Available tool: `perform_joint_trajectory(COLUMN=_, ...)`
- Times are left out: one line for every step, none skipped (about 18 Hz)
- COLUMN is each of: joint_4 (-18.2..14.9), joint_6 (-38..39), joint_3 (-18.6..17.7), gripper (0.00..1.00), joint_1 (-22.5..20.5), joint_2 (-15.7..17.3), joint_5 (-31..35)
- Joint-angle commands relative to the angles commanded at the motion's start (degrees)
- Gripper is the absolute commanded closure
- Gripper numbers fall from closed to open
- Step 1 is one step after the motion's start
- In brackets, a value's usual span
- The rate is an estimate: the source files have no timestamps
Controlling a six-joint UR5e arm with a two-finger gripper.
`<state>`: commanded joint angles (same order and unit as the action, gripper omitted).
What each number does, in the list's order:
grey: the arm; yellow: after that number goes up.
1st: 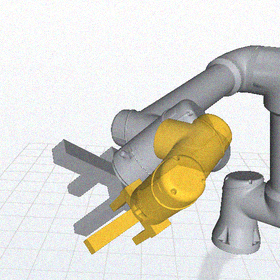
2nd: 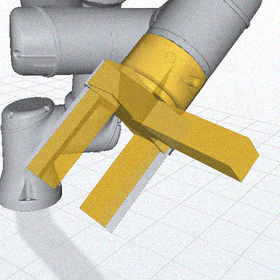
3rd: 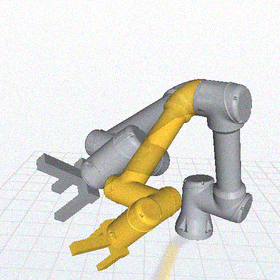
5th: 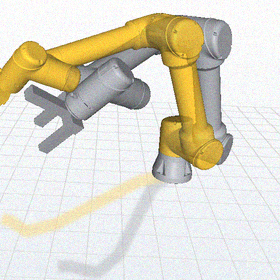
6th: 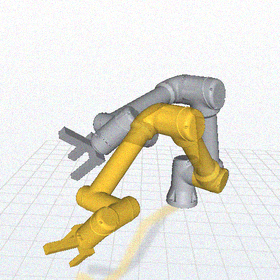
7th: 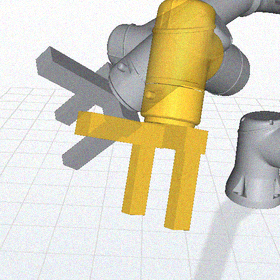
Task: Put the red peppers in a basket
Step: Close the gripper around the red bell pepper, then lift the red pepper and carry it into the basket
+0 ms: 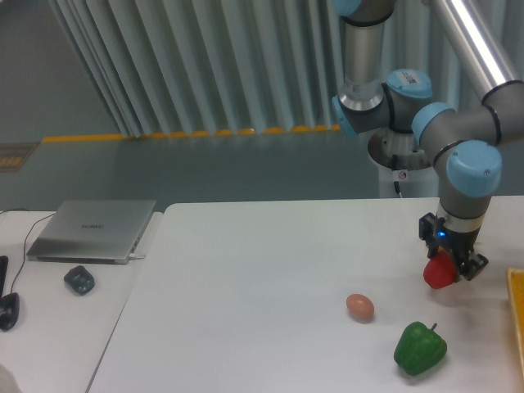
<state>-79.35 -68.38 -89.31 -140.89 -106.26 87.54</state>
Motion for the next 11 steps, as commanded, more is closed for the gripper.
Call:
perform_joint_trajectory(joint_4=-0.53, joint_6=-0.35, joint_3=1.23, gripper=0.57, joint_1=0.00, joint_2=0.00, joint_5=0.00)
perform_joint_trajectory(joint_4=-0.54, joint_6=-1.31, joint_3=2.20, gripper=0.57, joint_1=0.00, joint_2=0.09, joint_5=-0.09)
perform_joint_trajectory(joint_4=-0.45, joint_6=-4.02, joint_3=3.17, gripper=0.57, joint_1=-0.17, joint_2=0.17, joint_5=-0.09)
perform_joint_trajectory(joint_4=-0.28, joint_6=-6.31, joint_3=3.70, gripper=0.57, joint_1=-0.35, joint_2=0.18, joint_5=0.00)
perform_joint_trajectory(joint_4=0.07, joint_6=-8.77, joint_3=4.14, gripper=0.57, joint_1=-0.53, joint_2=0.70, joint_5=-0.09)
perform_joint_trajectory(joint_4=0.25, joint_6=-9.92, joint_3=4.50, gripper=0.57, joint_1=-0.96, joint_2=0.88, joint_5=0.00)
perform_joint_trajectory(joint_4=0.34, joint_6=-11.50, joint_3=5.02, gripper=0.57, joint_1=-1.31, joint_2=0.79, joint_5=0.00)
perform_joint_trajectory(joint_4=0.51, joint_6=-13.86, joint_3=5.55, gripper=0.57, joint_1=-1.49, joint_2=0.70, joint_5=0.17)
perform_joint_trajectory(joint_4=1.39, joint_6=-16.06, joint_3=6.25, gripper=0.57, joint_1=-1.58, joint_2=0.53, joint_5=0.87)
perform_joint_trajectory(joint_4=4.09, joint_6=-17.82, joint_3=6.87, gripper=0.57, joint_1=-1.58, joint_2=0.35, joint_5=2.62)
perform_joint_trajectory(joint_4=7.25, joint_6=-18.36, joint_3=6.79, gripper=0.57, joint_1=-1.67, joint_2=0.09, joint_5=4.46)
